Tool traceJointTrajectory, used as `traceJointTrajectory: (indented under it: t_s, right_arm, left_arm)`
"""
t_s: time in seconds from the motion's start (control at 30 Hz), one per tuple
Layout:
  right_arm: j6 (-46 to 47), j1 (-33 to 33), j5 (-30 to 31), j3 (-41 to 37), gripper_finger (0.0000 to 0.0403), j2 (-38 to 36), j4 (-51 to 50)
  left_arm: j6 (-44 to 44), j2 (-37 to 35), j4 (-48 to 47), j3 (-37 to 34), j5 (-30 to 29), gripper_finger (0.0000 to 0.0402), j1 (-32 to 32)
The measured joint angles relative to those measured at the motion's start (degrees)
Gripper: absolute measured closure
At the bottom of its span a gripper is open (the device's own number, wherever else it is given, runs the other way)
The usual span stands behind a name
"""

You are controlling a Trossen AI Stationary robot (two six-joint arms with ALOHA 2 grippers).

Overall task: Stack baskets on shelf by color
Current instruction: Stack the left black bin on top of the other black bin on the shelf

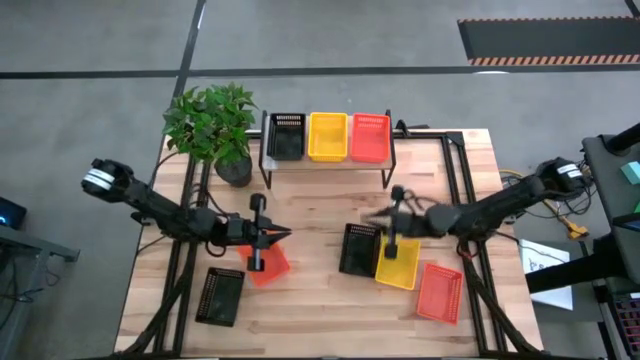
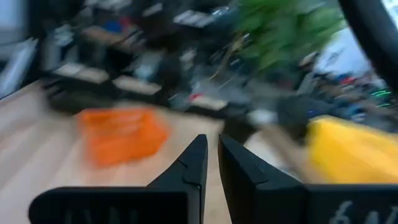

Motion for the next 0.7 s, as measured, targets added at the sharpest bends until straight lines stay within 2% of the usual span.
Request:
traceJointTrajectory:
  t_s: [0.1,0.27,0.47,0.7]
  right_arm:
    - [-1.55,-3.56,-1.10,-0.12,0.0372,-4.22,-1.24]
    - [0.53,-4.44,-5.76,-0.27,0.0372,-11.47,-13.06]
    - [-0.10,-4.48,-2.87,-0.50,0.0372,-16.81,-17.34]
    - [1.97,-4.48,-3.01,-2.98,0.0372,-17.64,-19.47]
  left_arm:
    - [-0.03,2.82,0.75,2.35,-0.02,0.0391,0.00]
    - [-0.07,5.89,0.91,5.14,-0.04,0.0391,0.00]
    - [0.02,8.14,0.89,5.81,-0.30,0.0391,0.13]
    - [0.04,9.02,0.91,6.28,-1.40,0.0391,0.15]
